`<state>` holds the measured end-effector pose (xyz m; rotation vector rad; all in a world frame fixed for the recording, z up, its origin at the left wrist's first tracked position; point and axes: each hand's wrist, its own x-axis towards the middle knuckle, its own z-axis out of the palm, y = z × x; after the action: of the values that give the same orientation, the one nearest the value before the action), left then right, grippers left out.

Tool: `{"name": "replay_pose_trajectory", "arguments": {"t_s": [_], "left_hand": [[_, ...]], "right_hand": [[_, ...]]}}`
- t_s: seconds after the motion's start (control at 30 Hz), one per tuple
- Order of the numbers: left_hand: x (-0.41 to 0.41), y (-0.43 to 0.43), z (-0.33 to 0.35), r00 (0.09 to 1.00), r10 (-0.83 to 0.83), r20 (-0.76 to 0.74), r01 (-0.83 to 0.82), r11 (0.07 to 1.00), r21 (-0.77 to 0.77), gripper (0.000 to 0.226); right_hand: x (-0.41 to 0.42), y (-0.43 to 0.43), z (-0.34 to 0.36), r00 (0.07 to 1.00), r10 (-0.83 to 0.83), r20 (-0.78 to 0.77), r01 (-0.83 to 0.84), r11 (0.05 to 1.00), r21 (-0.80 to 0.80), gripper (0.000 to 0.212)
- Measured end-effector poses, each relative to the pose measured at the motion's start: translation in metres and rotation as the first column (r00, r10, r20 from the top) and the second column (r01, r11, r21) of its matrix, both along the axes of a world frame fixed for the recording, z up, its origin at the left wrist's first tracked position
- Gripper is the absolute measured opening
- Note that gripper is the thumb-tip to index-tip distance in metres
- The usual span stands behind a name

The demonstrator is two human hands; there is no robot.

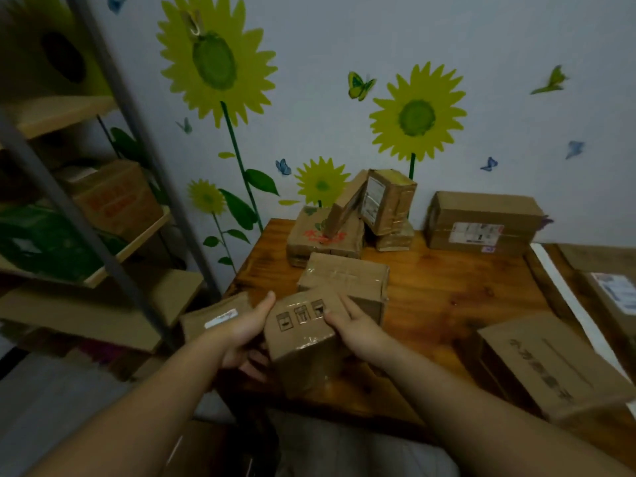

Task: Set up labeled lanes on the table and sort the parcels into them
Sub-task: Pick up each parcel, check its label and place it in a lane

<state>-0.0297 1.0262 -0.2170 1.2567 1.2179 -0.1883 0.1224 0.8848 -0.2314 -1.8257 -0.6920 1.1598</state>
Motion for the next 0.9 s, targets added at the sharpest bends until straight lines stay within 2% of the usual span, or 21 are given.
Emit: {"name": "replay_pose_trajectory", "arguments": {"t_s": [0.13,0.3,0.4,0.53,0.63,0.77,0.83,0.9], "left_hand": [[0.001,-0.02,0.005,0.995,0.001,0.103,-0.001,1.0,0.001,0.059],[0.005,-0.042,0.002,0.985,-0.043,0.169,0.039,0.999,0.026,0.058],[0.008,-0.06,-0.002,0.976,-0.022,0.218,0.033,0.998,-0.048,0.053],[0.015,-0.091,-0.003,0.962,0.001,0.273,-0.007,1.0,0.021,0.034],[0.025,-0.122,0.001,0.946,0.005,0.323,-0.002,1.0,-0.009,0.039],[0.038,-0.165,0.005,0.9,0.014,0.436,0.052,0.989,-0.139,0.043],[0.047,-0.183,0.008,0.872,0.002,0.49,0.064,0.991,-0.119,0.059],[0.054,-0.201,0.012,0.861,-0.079,0.503,0.095,0.995,-0.006,0.074]], "right_hand": [[-0.016,-0.023,0.006,0.992,-0.122,-0.03,0.123,0.992,0.041,0.061],[-0.029,-0.054,0.009,0.965,-0.263,-0.004,0.263,0.963,0.064,0.063],[-0.03,-0.074,0.013,0.933,-0.36,-0.023,0.361,0.931,0.051,0.049],[-0.021,-0.109,0.017,0.874,-0.485,-0.034,0.486,0.874,0.027,0.038],[-0.013,-0.142,0.022,0.864,-0.503,-0.028,0.504,0.863,0.041,0.033],[0.001,-0.186,0.023,0.86,-0.509,0.023,0.505,0.858,0.098,0.042],[0.007,-0.209,0.026,0.853,-0.521,0.039,0.511,0.847,0.146,0.045],[0.014,-0.232,0.032,0.86,-0.509,0.031,0.494,0.846,0.199,0.048]]}}
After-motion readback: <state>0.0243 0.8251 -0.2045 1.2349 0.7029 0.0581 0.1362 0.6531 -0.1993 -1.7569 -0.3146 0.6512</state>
